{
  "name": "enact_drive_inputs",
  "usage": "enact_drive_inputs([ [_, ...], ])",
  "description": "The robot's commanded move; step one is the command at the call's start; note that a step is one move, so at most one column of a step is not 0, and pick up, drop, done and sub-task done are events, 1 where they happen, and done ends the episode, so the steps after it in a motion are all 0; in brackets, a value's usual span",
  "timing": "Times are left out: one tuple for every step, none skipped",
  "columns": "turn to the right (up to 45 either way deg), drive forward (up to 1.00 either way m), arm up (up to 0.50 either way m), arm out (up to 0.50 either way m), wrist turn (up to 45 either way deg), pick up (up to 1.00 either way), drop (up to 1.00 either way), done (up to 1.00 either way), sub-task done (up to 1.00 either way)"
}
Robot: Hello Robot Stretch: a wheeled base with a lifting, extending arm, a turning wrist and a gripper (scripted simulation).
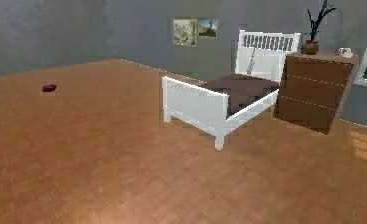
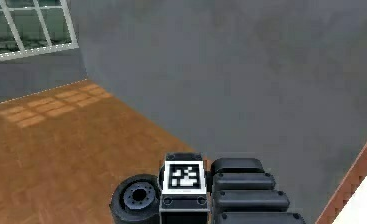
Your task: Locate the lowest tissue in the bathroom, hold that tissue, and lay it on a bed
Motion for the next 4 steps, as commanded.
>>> enact_drive_inputs([
  [-12.0,0.0,0.0,0.0,0.0,0.0,0.0,0.0,0.0],
  [0.0,0.75,0.0,0.0,0.0,0.0,0.0,0.0,0.0],
  [-27.0,0.0,0.0,0.0,0.0,0.0,0.0,0.0,0.0],
  [0.0,0.05,0.0,0.0,0.0,0.0,0.0,0.0,0.0],
])
